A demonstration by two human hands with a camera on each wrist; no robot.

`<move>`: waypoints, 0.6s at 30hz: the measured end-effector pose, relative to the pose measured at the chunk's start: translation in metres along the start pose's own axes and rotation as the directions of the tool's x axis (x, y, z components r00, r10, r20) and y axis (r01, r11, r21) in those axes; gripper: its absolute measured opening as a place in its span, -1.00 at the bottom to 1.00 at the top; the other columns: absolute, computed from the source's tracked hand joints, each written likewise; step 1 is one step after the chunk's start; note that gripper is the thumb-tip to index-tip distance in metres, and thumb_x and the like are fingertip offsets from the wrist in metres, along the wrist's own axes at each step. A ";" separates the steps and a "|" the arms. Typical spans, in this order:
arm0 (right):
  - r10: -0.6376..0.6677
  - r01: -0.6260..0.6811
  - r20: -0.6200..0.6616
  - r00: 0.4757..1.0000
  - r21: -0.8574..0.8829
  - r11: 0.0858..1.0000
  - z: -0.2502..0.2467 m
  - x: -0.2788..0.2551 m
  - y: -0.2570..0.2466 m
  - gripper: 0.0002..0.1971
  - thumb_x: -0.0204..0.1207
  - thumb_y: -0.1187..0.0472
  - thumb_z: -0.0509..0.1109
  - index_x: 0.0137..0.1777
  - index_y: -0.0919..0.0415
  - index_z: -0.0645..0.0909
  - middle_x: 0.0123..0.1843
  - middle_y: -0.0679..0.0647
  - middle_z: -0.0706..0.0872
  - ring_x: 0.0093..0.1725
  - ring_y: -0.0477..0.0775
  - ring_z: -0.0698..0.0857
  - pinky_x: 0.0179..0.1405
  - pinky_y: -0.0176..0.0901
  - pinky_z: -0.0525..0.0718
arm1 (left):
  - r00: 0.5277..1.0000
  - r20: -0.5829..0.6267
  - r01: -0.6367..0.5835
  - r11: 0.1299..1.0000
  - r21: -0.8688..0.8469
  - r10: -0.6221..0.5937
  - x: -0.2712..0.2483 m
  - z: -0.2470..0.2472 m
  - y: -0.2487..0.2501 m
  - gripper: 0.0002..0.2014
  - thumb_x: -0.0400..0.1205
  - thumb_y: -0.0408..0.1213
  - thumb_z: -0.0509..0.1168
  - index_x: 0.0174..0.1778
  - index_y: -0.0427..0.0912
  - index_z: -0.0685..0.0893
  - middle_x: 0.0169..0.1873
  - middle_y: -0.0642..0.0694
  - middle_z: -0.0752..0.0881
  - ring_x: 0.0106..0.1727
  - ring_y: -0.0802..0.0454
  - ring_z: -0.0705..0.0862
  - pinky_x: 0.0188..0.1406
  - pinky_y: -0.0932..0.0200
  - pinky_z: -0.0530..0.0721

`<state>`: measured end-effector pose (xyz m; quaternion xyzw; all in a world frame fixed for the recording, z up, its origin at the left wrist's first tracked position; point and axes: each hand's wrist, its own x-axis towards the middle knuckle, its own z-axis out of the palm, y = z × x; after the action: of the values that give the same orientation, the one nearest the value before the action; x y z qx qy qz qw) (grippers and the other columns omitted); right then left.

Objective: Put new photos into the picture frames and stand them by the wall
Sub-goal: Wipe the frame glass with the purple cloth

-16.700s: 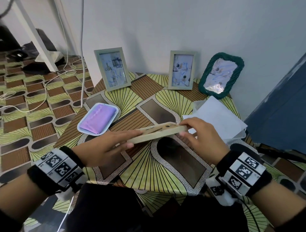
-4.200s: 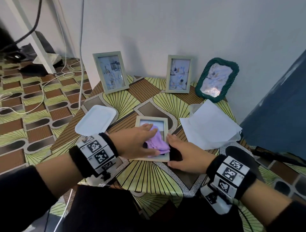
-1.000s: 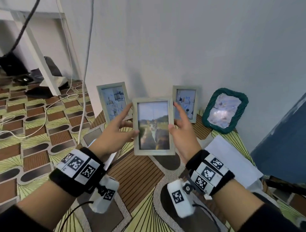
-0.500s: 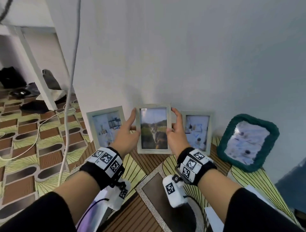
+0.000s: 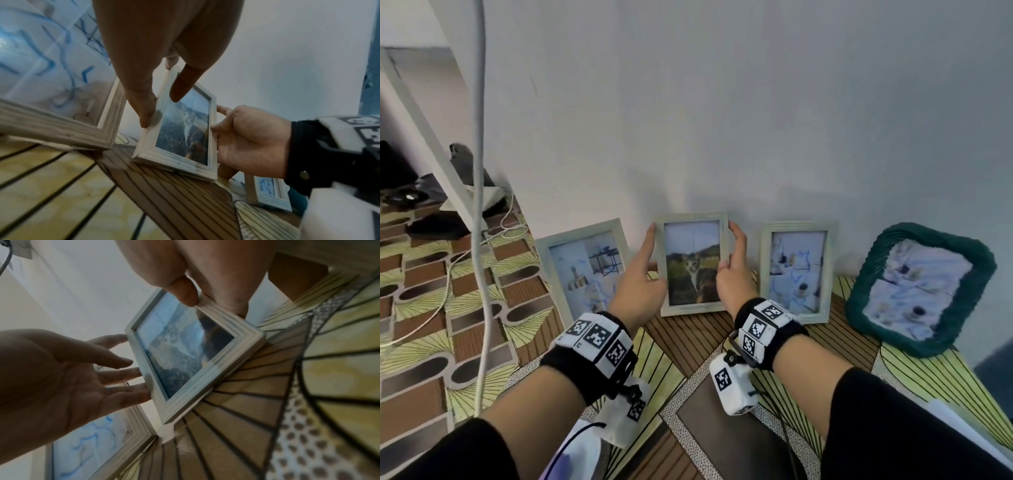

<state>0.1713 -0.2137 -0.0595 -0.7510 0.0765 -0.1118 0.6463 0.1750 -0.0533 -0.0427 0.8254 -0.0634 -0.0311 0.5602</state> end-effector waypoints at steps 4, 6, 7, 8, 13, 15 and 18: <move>-0.014 0.014 0.014 1.000 -0.006 1.000 0.000 0.000 0.002 -0.10 0.59 0.60 -0.04 0.55 -0.50 0.04 0.66 0.19 0.23 0.02 -0.02 0.56 -0.56 -0.57 0.49 | 1.000 0.003 0.024 1.000 0.006 -0.024 -0.004 0.001 -0.003 -0.06 0.65 -0.48 0.23 0.46 0.75 -0.02 0.02 0.17 0.55 -0.07 -0.19 0.80 -0.27 -0.19 0.82; -0.011 0.012 0.039 0.999 -0.014 1.000 -0.001 -0.002 0.001 -0.11 0.60 0.60 -0.04 0.57 -0.49 0.03 0.70 0.12 0.17 0.23 -0.02 0.52 -0.51 -0.60 0.51 | 1.000 0.009 0.018 1.000 0.011 -0.018 -0.006 0.000 -0.004 -0.05 0.66 -0.47 0.25 0.49 0.73 -0.06 0.03 0.15 0.55 -0.10 -0.14 0.80 -0.28 -0.13 0.83; -0.008 0.009 0.049 0.999 -0.022 1.000 -0.001 -0.003 0.001 -0.12 0.62 0.59 -0.03 0.58 -0.48 0.02 0.70 0.11 0.17 0.32 0.00 0.51 -0.46 -0.58 0.55 | 1.000 0.012 0.017 1.000 0.012 -0.018 -0.007 -0.001 -0.004 -0.05 0.66 -0.46 0.26 0.50 0.71 -0.07 0.04 0.13 0.55 -0.11 -0.13 0.80 -0.28 -0.12 0.83; 0.000 0.001 0.049 0.999 -0.033 0.999 -0.002 -0.004 0.001 -0.14 0.64 0.56 -0.01 0.59 -0.47 0.02 0.68 0.14 0.21 0.37 0.07 0.52 -0.36 -0.51 0.61 | 1.000 0.015 0.022 1.000 0.013 -0.022 -0.007 -0.001 -0.004 -0.05 0.66 -0.45 0.26 0.52 0.68 -0.08 0.04 0.10 0.55 -0.13 -0.14 0.79 -0.29 -0.11 0.83; 0.010 -0.006 0.046 0.999 -0.084 0.996 -0.004 -0.013 -0.003 -0.34 0.77 0.22 0.10 0.68 -0.37 -0.10 0.69 0.13 0.24 0.31 0.37 0.62 0.20 0.15 0.66 | 0.997 0.049 0.066 0.997 0.045 -0.068 -0.009 0.000 -0.005 -0.20 0.70 -0.26 0.27 0.69 0.36 -0.06 0.01 0.01 0.61 -0.08 -0.01 0.72 -0.23 0.02 0.76; 0.014 -0.007 0.051 0.999 -0.120 0.993 -0.006 -0.017 -0.008 -0.36 0.78 0.09 0.09 0.69 -0.31 -0.18 0.72 0.12 0.19 0.42 0.38 0.54 0.30 0.18 0.60 | 0.995 0.070 0.074 0.997 0.032 -0.076 -0.011 -0.001 -0.003 -0.24 0.73 -0.19 0.26 0.70 0.31 -0.06 0.06 -0.12 0.66 -0.10 -0.03 0.68 -0.14 0.07 0.68; 0.044 -0.036 0.064 0.997 -0.127 0.991 -0.013 -0.023 -0.019 -0.37 0.78 -0.02 0.05 0.70 -0.24 -0.23 0.72 0.15 0.16 0.56 0.29 0.40 0.26 -0.12 0.50 | 0.991 0.099 0.087 0.996 0.001 -0.087 -0.019 -0.006 0.003 -0.30 0.75 -0.15 0.23 0.72 0.24 -0.02 0.05 -0.28 0.67 -0.21 -0.05 0.60 -0.20 0.04 0.63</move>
<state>0.1449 -0.2171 -0.0403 -0.7920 0.0769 -0.0685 0.6018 0.1569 -0.0463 -0.0379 0.8239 -0.0548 -0.0963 0.5558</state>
